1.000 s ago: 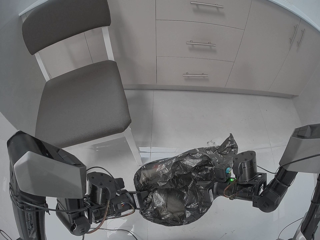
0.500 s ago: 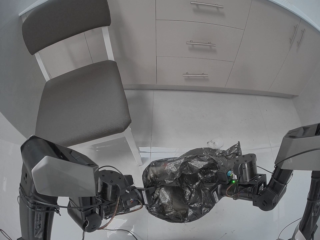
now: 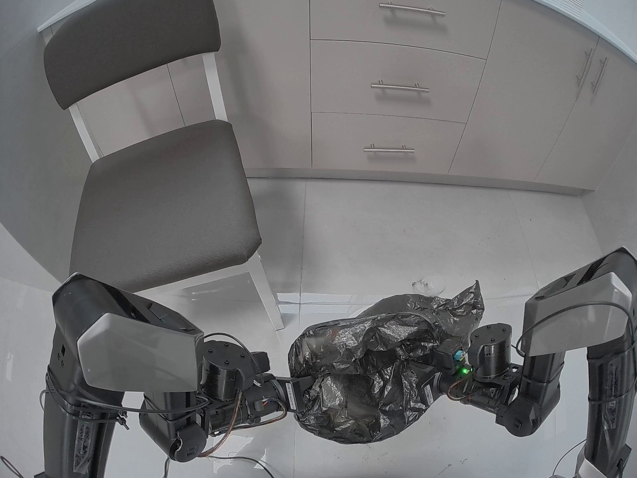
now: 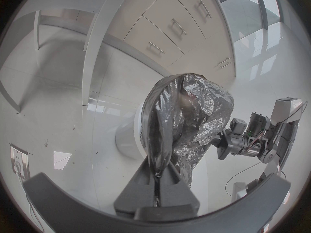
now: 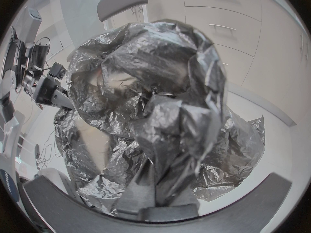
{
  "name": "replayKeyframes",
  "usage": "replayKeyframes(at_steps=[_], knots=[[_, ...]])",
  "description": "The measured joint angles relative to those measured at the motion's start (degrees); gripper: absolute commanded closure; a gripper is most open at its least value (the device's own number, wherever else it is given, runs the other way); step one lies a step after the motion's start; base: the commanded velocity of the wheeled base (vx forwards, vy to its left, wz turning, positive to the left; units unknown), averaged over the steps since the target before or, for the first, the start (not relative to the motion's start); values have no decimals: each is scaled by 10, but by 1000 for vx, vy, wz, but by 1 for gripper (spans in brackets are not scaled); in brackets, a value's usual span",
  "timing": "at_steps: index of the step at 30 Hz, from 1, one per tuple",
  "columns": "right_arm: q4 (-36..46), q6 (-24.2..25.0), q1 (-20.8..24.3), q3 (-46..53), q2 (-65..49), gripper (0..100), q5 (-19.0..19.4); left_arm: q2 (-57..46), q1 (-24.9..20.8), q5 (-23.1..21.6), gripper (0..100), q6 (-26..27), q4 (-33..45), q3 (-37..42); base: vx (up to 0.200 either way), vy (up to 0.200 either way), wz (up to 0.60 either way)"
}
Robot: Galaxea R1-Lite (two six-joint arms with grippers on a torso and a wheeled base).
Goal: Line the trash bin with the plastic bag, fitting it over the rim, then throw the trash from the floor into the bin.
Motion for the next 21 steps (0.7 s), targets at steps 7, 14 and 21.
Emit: replayKeyframes(at_steps=[7,14,21], knots=[[-19,-5,0,5,37,0,-7,2,1,0,100,0,0,4,0,0,0],[-20,-4,4,17,34,0,-6,2,1,0,100,0,0,8,0,0,0],[-20,-4,18,46,11,0,-6,2,1,0,100,0,0,10,0,0,0]])
